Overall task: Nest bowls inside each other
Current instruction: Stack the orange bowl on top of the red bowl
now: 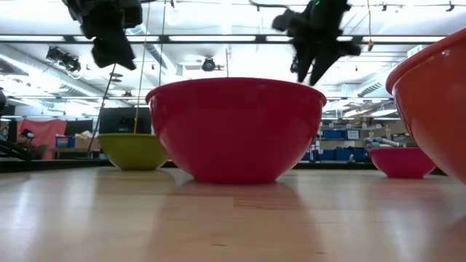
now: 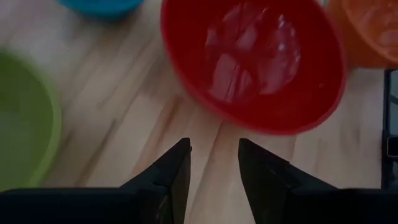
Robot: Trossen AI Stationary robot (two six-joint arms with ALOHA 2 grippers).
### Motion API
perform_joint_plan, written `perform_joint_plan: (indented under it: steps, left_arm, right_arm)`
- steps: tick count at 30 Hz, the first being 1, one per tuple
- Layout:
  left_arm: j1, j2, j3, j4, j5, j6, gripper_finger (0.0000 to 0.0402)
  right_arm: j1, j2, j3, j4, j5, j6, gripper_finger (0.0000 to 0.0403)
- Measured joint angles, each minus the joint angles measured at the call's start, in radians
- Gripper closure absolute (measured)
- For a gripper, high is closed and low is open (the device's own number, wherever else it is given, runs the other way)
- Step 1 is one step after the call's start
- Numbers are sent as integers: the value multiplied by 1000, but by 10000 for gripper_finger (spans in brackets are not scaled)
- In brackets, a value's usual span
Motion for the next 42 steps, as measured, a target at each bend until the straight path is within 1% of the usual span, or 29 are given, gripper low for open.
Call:
perform_joint_plan:
  steps: [4,6,8,10,12,15,17,20,21,23,25,26,27,29,30,32,34,36,40,42]
  left_arm:
    - [40,8,0,70,0,24,264]
    - [69,15,0,76,0,31,264]
    - [93,24,0,75,-1,33,264]
    - [109,36,1,86,-24,23,264]
    - [120,46,-1,81,-48,-6,264]
    - [123,55,0,103,-55,-55,264]
    - [121,67,-1,151,-53,-54,264]
    - [126,93,0,249,-68,-15,264]
    - [134,107,-1,307,-71,-24,264]
    - [158,136,1,404,-37,-85,264]
    - [182,166,0,486,33,-145,265]
    - [185,180,1,525,50,-175,267]
    - [185,193,1,542,58,-201,271]
    - [185,211,0,566,59,-223,282]
    - [184,218,0,568,59,-228,287]
    - [183,228,0,569,61,-235,296]
    - [183,238,0,559,61,-246,300]
    - [185,239,0,562,61,-260,301]
    - [197,238,0,600,54,-318,301]
    - [201,237,0,649,38,-353,301]
  right_arm:
    - [5,-49,-1,-131,49,51,265]
    - [18,-64,-19,-154,53,83,266]
    - [44,-73,-46,-128,21,107,266]
    - [85,-76,-72,-77,-25,138,269]
    - [127,-75,-87,-45,-67,172,273]
    - [179,-75,-89,-35,-114,181,279]
    - [195,-74,-89,-36,-103,116,281]
    - [199,-63,-89,-5,-28,-51,282]
    - [193,-58,-89,20,-23,-115,282]
    - [179,-45,-90,72,-61,-255,282]
    - [163,-36,-90,121,-145,-371,283]
    - [159,-34,-90,132,-183,-410,285]
    - [153,-30,-90,133,-211,-435,287]
    - [147,-26,-90,123,-206,-450,293]
    - [144,-25,-90,93,-185,-434,296]
    - [139,-27,-90,40,-105,-433,299]
    - [136,-28,-90,3,-22,-471,299]
    - [124,-27,-90,-25,10,-519,298]
    - [86,-31,-103,-47,-12,-618,290]
    - [71,-45,-124,-45,-14,-651,287]
